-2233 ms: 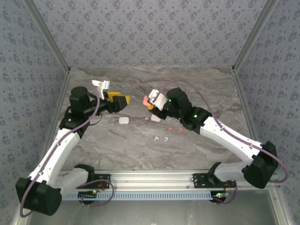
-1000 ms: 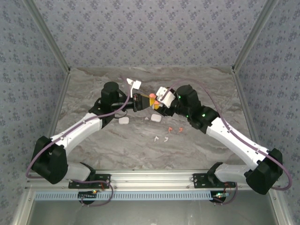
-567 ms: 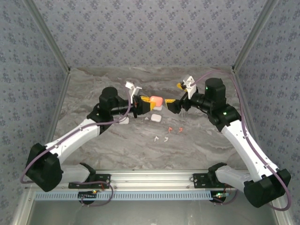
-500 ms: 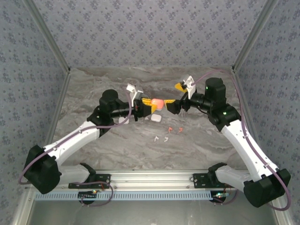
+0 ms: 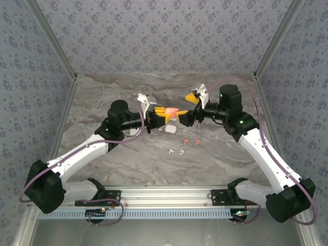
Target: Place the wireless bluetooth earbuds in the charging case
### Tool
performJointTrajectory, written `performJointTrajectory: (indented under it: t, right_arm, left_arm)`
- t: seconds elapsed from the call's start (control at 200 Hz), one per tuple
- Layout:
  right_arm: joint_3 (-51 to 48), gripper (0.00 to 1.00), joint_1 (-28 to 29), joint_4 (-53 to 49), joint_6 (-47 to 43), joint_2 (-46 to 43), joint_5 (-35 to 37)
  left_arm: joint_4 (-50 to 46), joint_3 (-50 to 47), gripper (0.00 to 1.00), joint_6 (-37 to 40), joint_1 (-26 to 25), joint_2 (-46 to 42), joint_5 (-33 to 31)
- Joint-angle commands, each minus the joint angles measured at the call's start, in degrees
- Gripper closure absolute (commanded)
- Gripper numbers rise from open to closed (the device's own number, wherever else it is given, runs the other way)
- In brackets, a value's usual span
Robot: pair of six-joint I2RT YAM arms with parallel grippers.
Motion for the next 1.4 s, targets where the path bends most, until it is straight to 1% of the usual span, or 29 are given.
performJointTrajectory:
  t: [0.0, 0.33, 0.71, 0.725, 0.765, 1.009, 1.189, 1.334, 1.349, 1.394]
  right_arm:
    - [0.5, 0.0, 0.4, -0.9, -0.4, 0.7, 1.3]
    - [3.3, 0.02, 0.2, -2.7, -0.9, 3.2, 5.8]
    - [5.5, 0.02, -1.5, -3.4, -0.3, 5.3, 5.8]
    - [7.1, 0.02, -1.5, -3.4, -0.3, 5.4, 5.8]
    - [7.5, 0.02, -1.6, -3.4, -0.2, 5.5, 5.6]
    - [8.2, 0.02, -2.5, -4.2, 0.4, 5.2, 5.0]
    - [7.2, 0.02, -3.7, -4.9, 1.5, 2.6, 4.2]
    - [6.4, 0.04, -3.9, -9.5, 2.1, -0.5, 8.4]
    - [4.7, 0.04, -3.9, -10.2, 2.3, -0.7, 9.0]
    - [3.8, 0.04, -3.9, -12.1, 3.1, -1.3, 11.0]
  left_arm:
    - [2.4, 0.2, 0.95, 1.2, -0.5, -1.0, -0.1]
    - [2.7, 0.2, 0.95, 1.2, -0.6, -1.1, 0.4]
    - [1.7, 0.2, 0.96, 1.9, -0.6, -1.0, 0.1]
    - [1.7, 0.2, 0.96, 1.9, -0.6, -1.1, 0.1]
    - [1.6, 0.1, 0.96, 2.0, -0.6, -0.9, 0.0]
    - [1.0, 0.1, 0.96, 2.5, -0.6, -0.9, -0.5]
    - [0.1, -0.9, 0.97, 3.3, -0.6, -1.7, -3.6]
    - [0.5, -3.5, 0.98, 4.5, -0.6, -3.8, -8.1]
    - [0.6, -3.9, 0.99, 4.6, -0.6, -4.2, -8.5]
    - [0.8, -5.0, 0.99, 5.0, -0.7, -5.2, -9.8]
